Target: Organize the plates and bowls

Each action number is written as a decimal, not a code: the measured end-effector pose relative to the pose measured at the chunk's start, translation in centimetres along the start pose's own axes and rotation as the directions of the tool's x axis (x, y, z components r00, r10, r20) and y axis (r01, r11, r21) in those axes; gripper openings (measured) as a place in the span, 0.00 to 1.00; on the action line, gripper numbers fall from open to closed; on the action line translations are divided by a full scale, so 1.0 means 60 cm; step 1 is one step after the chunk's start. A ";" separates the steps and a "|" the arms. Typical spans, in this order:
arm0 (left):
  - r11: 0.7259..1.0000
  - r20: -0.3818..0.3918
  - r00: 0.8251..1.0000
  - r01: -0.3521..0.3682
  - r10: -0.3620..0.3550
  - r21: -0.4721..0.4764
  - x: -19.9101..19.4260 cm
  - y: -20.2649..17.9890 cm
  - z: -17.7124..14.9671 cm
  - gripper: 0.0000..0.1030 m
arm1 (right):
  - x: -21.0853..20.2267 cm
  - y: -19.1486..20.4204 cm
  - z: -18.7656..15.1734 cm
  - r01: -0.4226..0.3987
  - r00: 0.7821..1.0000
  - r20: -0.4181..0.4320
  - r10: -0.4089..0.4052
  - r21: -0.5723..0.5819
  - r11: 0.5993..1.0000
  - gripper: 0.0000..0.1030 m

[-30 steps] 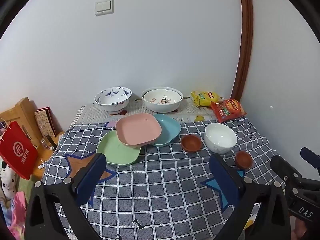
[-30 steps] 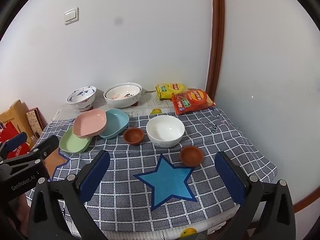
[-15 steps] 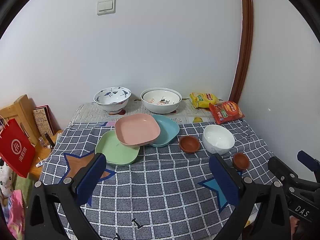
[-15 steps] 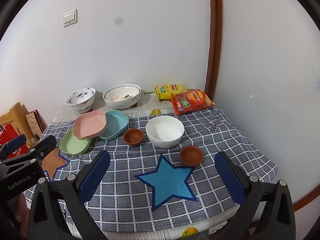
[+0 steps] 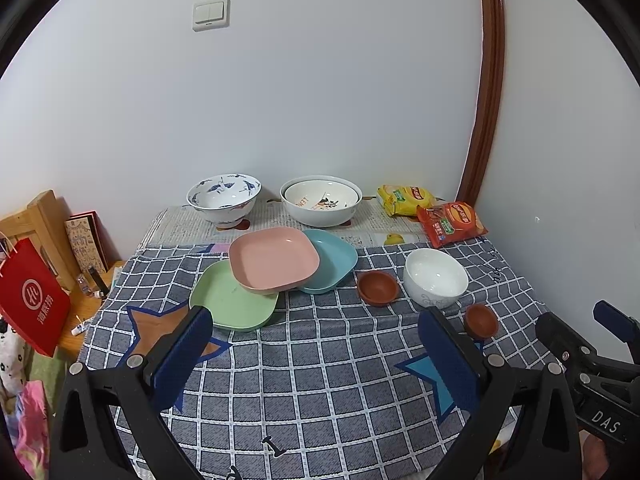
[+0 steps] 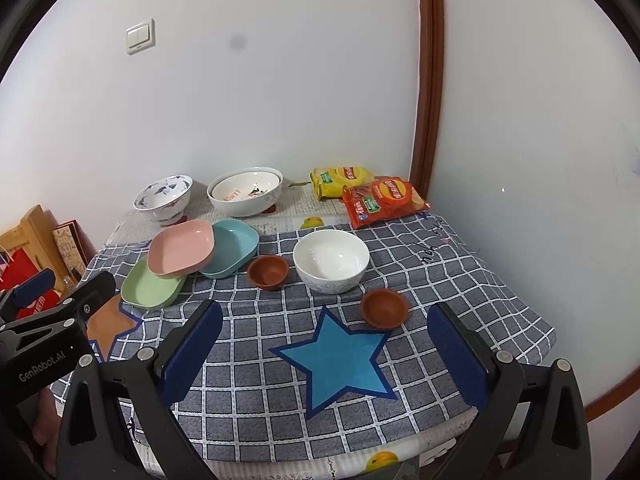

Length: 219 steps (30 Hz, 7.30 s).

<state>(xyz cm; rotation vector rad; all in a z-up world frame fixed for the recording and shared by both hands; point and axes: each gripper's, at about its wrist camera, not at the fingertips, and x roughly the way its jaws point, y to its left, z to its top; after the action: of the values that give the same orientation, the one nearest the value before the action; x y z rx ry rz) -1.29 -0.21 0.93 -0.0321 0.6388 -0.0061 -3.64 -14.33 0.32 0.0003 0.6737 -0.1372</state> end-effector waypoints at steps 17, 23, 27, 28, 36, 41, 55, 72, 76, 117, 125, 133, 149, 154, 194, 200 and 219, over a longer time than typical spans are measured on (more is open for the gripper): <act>1.000 0.002 1.000 0.007 -0.007 0.008 -0.001 -0.006 0.000 1.00 | -0.005 -0.005 -0.002 -0.002 1.000 0.012 0.002 0.006 1.000 0.98; 1.000 0.012 1.000 0.004 -0.004 0.008 -0.005 -0.005 0.000 1.00 | -0.012 -0.010 0.001 -0.011 1.000 0.027 0.010 0.017 1.000 0.98; 1.000 0.015 1.000 0.018 -0.018 0.001 -0.008 -0.004 0.000 1.00 | -0.016 -0.011 0.002 -0.018 0.999 0.035 0.017 0.019 1.000 0.98; 1.000 0.018 1.000 0.016 -0.016 0.001 -0.008 -0.005 0.000 1.00 | -0.018 -0.009 0.002 -0.017 0.999 0.039 0.016 0.018 1.000 0.98; 0.999 0.044 0.999 -0.014 0.012 0.039 -0.005 -0.013 -0.002 1.00 | -0.023 0.007 -0.002 0.002 0.998 0.070 0.001 -0.037 0.999 0.98; 0.999 0.036 0.999 0.003 -0.004 0.045 0.006 -0.014 -0.003 1.00 | -0.013 0.013 -0.006 0.001 0.998 0.070 0.002 -0.049 0.999 0.98; 0.999 -0.017 0.999 0.045 -0.045 0.013 0.069 0.006 -0.014 1.00 | 0.055 0.001 -0.012 0.010 0.999 0.034 -0.010 -0.005 1.000 0.98; 0.998 -0.047 0.998 0.044 -0.042 0.039 0.134 0.023 0.013 1.00 | 0.123 0.017 0.013 -0.016 1.000 -0.018 0.016 -0.001 1.000 0.98; 0.998 -0.051 0.998 0.043 -0.041 0.037 0.149 0.029 0.022 1.00 | 0.149 0.024 0.020 -0.012 0.999 -0.034 0.012 -0.005 1.000 0.98; 0.999 -0.133 0.990 0.040 -0.038 0.008 0.293 0.110 0.064 0.87 | 0.306 0.119 0.079 -0.148 0.984 -0.102 0.148 0.009 0.989 0.82; 0.999 -0.174 0.984 0.031 -0.030 0.004 0.324 0.143 0.068 0.87 | 0.332 0.154 0.086 -0.137 0.988 -0.070 0.135 -0.030 0.990 0.82; 0.996 -0.218 0.976 -0.007 -0.012 -0.086 0.357 0.212 0.065 0.85 | 0.371 0.190 0.094 -0.205 0.973 -0.117 0.199 -0.040 0.978 0.61; 0.998 -0.255 0.967 -0.021 0.005 -0.061 0.442 0.215 0.073 0.82 | 0.460 0.244 0.080 -0.282 0.936 -0.222 0.272 -0.014 0.959 0.61; 0.998 -0.275 0.962 -0.014 -0.003 -0.058 0.474 0.213 0.080 0.74 | 0.477 0.263 0.066 -0.289 0.931 -0.245 0.272 -0.035 0.957 0.61; 0.991 -0.256 0.960 0.085 -0.109 -0.103 0.424 0.202 0.086 0.16 | 0.440 0.261 0.053 -0.290 0.925 -0.240 0.293 0.049 0.956 0.09; 0.990 -0.231 0.965 0.105 -0.124 -0.092 0.370 0.189 0.084 0.16 | 0.384 0.241 0.054 -0.280 0.934 -0.215 0.286 0.056 0.958 0.09; 0.988 -0.197 0.970 0.124 -0.140 -0.088 0.266 0.172 0.055 0.16 | 0.275 0.207 0.031 -0.280 0.943 -0.160 0.291 0.084 0.956 0.08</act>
<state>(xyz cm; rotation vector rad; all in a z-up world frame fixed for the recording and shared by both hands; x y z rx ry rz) 13.43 9.97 -6.25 -0.1484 0.8396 -0.1154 11.84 -4.19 -9.01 0.1694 0.8338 0.1241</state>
